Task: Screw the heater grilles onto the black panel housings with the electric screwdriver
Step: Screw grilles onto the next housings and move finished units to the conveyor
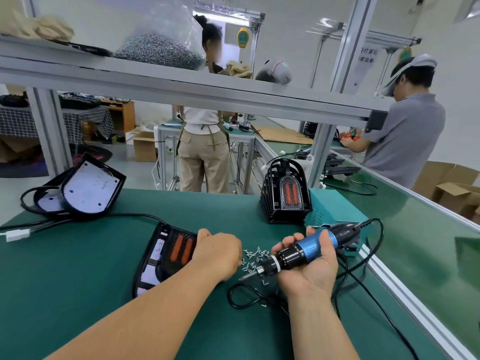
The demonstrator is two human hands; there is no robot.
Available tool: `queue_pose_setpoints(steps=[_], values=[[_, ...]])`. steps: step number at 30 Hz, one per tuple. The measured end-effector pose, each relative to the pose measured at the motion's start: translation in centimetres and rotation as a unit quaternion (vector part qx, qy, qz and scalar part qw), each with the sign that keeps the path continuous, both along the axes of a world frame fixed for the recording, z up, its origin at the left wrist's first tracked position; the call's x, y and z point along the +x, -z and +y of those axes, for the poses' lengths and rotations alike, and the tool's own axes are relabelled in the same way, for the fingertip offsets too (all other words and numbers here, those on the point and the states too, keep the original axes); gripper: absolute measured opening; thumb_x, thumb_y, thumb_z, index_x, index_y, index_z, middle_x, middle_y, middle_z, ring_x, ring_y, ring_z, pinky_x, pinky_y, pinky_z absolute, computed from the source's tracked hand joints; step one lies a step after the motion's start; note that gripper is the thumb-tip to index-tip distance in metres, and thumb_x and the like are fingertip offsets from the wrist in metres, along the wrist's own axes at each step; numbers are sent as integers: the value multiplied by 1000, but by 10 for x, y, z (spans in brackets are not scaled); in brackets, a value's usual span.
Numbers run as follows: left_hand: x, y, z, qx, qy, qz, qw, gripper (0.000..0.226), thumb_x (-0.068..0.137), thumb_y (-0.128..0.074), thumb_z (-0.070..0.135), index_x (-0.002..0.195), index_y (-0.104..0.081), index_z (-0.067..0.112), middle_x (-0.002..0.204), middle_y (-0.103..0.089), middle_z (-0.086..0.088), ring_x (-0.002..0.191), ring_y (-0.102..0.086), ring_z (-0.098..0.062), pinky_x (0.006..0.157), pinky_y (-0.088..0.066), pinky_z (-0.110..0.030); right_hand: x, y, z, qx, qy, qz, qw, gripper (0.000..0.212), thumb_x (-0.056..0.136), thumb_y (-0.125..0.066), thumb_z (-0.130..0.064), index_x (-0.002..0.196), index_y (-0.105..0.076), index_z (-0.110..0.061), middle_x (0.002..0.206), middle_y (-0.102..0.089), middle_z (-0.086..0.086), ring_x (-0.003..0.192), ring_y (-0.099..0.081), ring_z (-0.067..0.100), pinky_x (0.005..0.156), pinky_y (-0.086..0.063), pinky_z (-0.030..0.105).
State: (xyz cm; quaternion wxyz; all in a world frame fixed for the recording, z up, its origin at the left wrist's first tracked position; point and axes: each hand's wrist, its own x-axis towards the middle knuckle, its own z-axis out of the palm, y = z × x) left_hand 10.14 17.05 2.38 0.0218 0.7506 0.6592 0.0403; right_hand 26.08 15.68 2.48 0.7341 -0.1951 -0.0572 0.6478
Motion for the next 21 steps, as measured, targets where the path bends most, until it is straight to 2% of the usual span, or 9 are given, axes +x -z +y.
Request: queue_pose_setpoints(steps=[2, 5, 7, 9, 12, 14, 16, 18, 21], values=[[1, -1, -1, -7, 4, 3, 1000, 22, 97, -54, 13, 85, -53, 30, 83, -57, 7, 85, -46, -21, 90, -26, -35, 1, 0, 1, -3, 9, 28, 1000, 33, 86, -59, -56, 95, -63, -24, 69, -59, -1, 56, -55, 19, 68, -41, 31], [4, -7, -4, -8, 19, 11, 1000, 16, 98, -50, 14, 97, -64, 22, 97, -68, 4, 94, -59, -21, 93, -29, -36, 5, -1, 2, -8, 24, 35, 999, 46, 85, -52, -71, 96, -61, -27, 68, -61, 0, 56, -56, 20, 69, -41, 32], [6, -11, -6, -6, 27, -17, 999, 14, 97, -48, 14, 99, -61, 18, 101, -67, 0, 94, -60, -24, 91, -40, -38, 6, -1, 1, -12, 26, 25, 999, 47, 85, -52, -72, 94, -61, -27, 67, -62, -1, 57, -58, 19, 69, -41, 32], [5, -14, -9, -3, 30, -66, 997, 10, 98, -45, 16, 94, -53, 16, 98, -63, -3, 90, -59, -26, 82, -49, -40, 5, -2, 0, -21, 27, 17, 999, 47, 85, -56, -69, 90, -63, -23, 68, -64, -1, 61, -61, 18, 70, -41, 32], [5, -18, -12, 6, 25, -130, 991, 13, 97, -46, 22, 84, -46, 21, 92, -61, -1, 84, -57, -24, 77, -51, -38, 4, -2, -1, -26, 26, -5, 999, 41, 84, -60, -64, 88, -64, -23, 72, -70, -4, 69, -67, 16, 74, -41, 33], [4, -20, -15, 11, 22, -201, 979, 18, 94, -52, 25, 77, -46, 25, 86, -62, 5, 81, -57, -18, 76, -51, -33, 5, -2, 0, -19, 20, -24, 999, 35, 85, -61, -61, 94, -64, -27, 77, -73, -6, 71, -71, 15, 78, -41, 35], [-1, -20, -22, 18, 18, -275, 961, 21, 91, -59, 26, 73, -49, 30, 78, -60, 10, 72, -56, -6, 66, -47, -20, 7, -1, 0, -12, 22, -34, 999, 32, 86, -61, -59, 99, -64, -29, 81, -75, -6, 71, -73, 14, 79, -42, 37], [-6, -17, -34, 21, 5, -352, 936, 20, 90, -64, 25, 76, -54, 35, 73, -59, 13, 63, -54, 4, 56, -39, -8, 8, -3, 0, -3, 33, -37, 999, 32, 85, -62, -59, 95, -64, -29, 78, -72, -5, 66, -71, 13, 77, -44, 36], [-7, -6, -55, 53, -14, -394, 917, 24, 93, -64, 22, 76, -58, 39, 76, -62, 19, 70, -55, 12, 64, -37, 0, 6, -8, -2, 12, 53, -9, 998, 40, 74, -68, -63, 90, -65, -27, 71, -64, -3, 58, -62, 16, 71, -45, 33]])
